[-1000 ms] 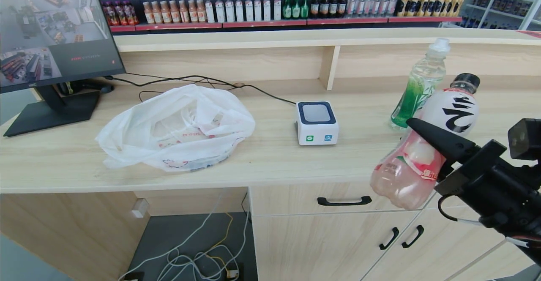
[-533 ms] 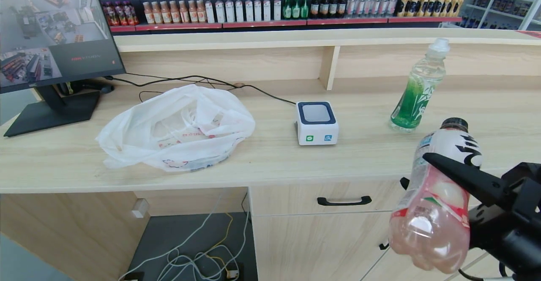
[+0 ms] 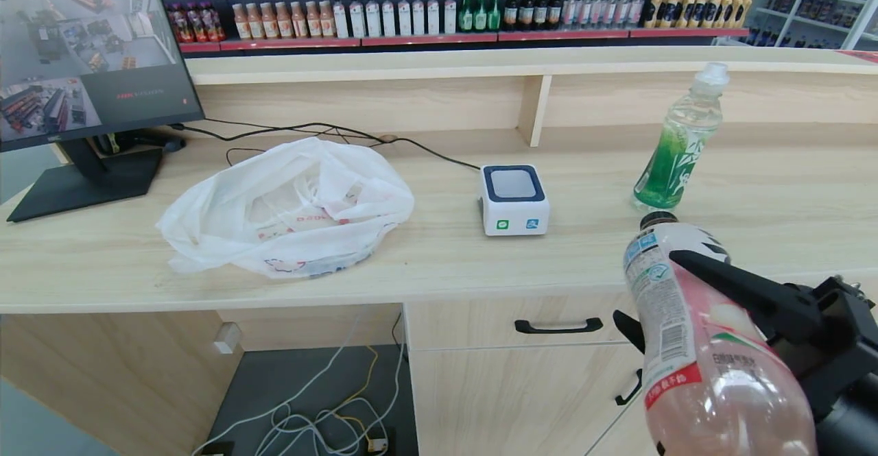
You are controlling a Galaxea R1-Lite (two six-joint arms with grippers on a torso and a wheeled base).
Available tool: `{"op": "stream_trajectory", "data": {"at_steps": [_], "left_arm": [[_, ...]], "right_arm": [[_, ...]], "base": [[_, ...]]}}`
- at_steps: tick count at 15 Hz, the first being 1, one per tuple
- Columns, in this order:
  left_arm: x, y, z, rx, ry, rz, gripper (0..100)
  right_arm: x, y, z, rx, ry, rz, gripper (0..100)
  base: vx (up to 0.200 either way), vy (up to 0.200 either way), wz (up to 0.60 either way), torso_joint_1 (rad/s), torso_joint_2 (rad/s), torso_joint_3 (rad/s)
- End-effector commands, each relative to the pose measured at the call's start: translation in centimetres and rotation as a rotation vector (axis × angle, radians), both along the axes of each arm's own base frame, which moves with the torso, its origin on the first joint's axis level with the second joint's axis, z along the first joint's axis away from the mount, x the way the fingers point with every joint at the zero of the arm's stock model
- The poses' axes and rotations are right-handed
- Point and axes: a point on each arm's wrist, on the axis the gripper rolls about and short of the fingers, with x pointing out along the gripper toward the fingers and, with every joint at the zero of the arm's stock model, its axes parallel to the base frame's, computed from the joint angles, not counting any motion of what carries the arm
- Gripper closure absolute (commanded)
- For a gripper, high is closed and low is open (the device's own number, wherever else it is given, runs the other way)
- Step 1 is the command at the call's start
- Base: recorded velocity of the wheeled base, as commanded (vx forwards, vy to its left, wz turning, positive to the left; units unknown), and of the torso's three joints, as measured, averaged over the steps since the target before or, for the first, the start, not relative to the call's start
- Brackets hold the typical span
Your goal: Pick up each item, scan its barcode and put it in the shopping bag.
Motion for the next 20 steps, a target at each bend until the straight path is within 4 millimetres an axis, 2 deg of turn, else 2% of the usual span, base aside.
{"op": "stream_trajectory", "data": {"at_steps": [1, 5, 11, 15, 20], "left_arm": [[0.0, 0.0, 0.0, 0.000, 0.000, 0.000, 0], [0.0, 0.0, 0.0, 0.000, 0.000, 0.000, 0], [0.0, 0.0, 0.0, 0.000, 0.000, 0.000, 0], [0.0, 0.0, 0.0, 0.000, 0.000, 0.000, 0], [0.0, 0.0, 0.0, 0.000, 0.000, 0.000, 0]], "right_arm": [[-0.3, 1.0, -0.1, 0.011, 0.030, 0.061, 100], [-1.1, 1.9, 0.6, 0.058, 0.034, 0.145, 100], [-1.7, 3.9, 4.2, 0.246, 0.042, 0.297, 100], [-2.4, 4.5, 4.0, 0.270, 0.105, 0.368, 100], [-3.5, 3.9, 4.7, 0.300, 0.083, 0.409, 100]], "base": [[0.000, 0.000, 0.00, 0.000, 0.00, 0.000], [0.000, 0.000, 0.00, 0.000, 0.00, 0.000], [0.000, 0.000, 0.00, 0.000, 0.00, 0.000], [0.000, 0.000, 0.00, 0.000, 0.00, 0.000], [0.000, 0.000, 0.00, 0.000, 0.00, 0.000]]}}
